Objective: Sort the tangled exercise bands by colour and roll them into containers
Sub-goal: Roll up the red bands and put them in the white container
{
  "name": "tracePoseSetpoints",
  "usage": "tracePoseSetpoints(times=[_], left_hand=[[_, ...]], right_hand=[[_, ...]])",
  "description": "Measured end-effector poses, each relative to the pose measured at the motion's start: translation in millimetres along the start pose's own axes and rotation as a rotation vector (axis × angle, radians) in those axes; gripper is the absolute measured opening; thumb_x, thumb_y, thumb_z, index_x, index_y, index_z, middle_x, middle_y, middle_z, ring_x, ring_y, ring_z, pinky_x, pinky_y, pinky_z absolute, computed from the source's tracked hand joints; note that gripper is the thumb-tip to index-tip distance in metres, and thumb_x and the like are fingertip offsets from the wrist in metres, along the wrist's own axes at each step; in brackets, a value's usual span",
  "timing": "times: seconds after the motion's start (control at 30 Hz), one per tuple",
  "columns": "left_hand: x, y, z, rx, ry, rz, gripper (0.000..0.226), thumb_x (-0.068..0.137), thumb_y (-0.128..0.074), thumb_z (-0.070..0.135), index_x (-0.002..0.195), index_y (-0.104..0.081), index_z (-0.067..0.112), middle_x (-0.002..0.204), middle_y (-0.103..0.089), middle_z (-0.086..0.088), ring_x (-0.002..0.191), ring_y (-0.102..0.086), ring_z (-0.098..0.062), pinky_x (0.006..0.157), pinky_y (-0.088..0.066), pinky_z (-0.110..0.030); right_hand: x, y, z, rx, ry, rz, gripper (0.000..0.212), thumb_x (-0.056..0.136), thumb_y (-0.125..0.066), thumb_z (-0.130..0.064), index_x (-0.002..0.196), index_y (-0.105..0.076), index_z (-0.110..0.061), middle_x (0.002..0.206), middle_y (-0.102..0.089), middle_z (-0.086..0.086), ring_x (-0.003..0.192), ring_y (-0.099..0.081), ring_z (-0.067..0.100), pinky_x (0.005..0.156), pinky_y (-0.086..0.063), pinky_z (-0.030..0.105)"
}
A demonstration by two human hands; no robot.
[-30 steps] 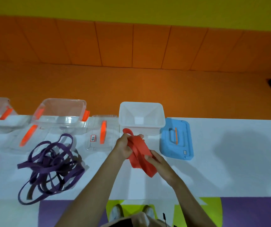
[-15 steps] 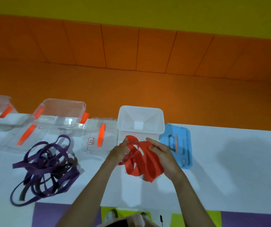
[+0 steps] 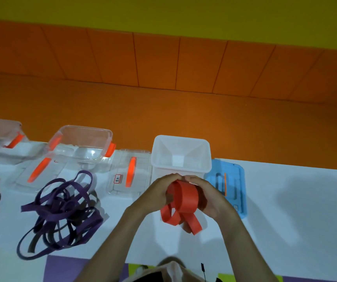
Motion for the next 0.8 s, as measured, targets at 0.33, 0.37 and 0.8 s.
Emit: tracePoseSetpoints(times=[0.33,0.37,0.8], left_hand=[[2.6,-3.0,-4.4,0.032,0.235,0.048,0.034,0.094,-0.068,0.055,0.116,-0.064,0.029,0.101,-0.072,0.012,0.092,-0.071,-0.009,0.078,-0.054,-0.02],[3.0,-1.4,-4.3,0.057,0.238,0.06,0.037,0.091,-0.072,0.056,0.115,-0.064,0.029,0.1,-0.072,0.013,0.091,-0.071,-0.008,0.075,-0.052,-0.018],[-19.6,-2.2,23.8,0.216,-0.026,0.272,0.061,0.082,-0.079,0.058,0.134,-0.053,0.038,0.129,-0.062,0.02,0.119,-0.058,-0.006,0.102,-0.052,-0.032]], right_hand=[[-8.9,24.6,-35.2,-0.332,0.367,0.296,0.038,0.103,-0.055,-0.049,0.114,-0.074,-0.018,0.104,-0.078,0.003,0.098,-0.075,0.015,0.083,-0.063,0.034],[-9.7,22.3,-34.9,-0.379,0.391,0.288,0.038,0.097,-0.06,-0.051,0.115,-0.074,-0.02,0.106,-0.078,-0.001,0.101,-0.074,0.014,0.084,-0.063,0.035],[-31.0,19.6,-26.4,-0.41,0.498,0.64,0.005,0.089,-0.082,-0.018,0.09,-0.078,-0.019,0.075,-0.077,-0.006,0.066,-0.072,0.007,0.06,-0.055,0.017]])
Point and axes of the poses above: each hand's wrist, its own x-axis towards the middle knuckle, its own y-axis out of the back of the hand, z = x × y, the point moved 7 cm from there along x, towards the middle knuckle
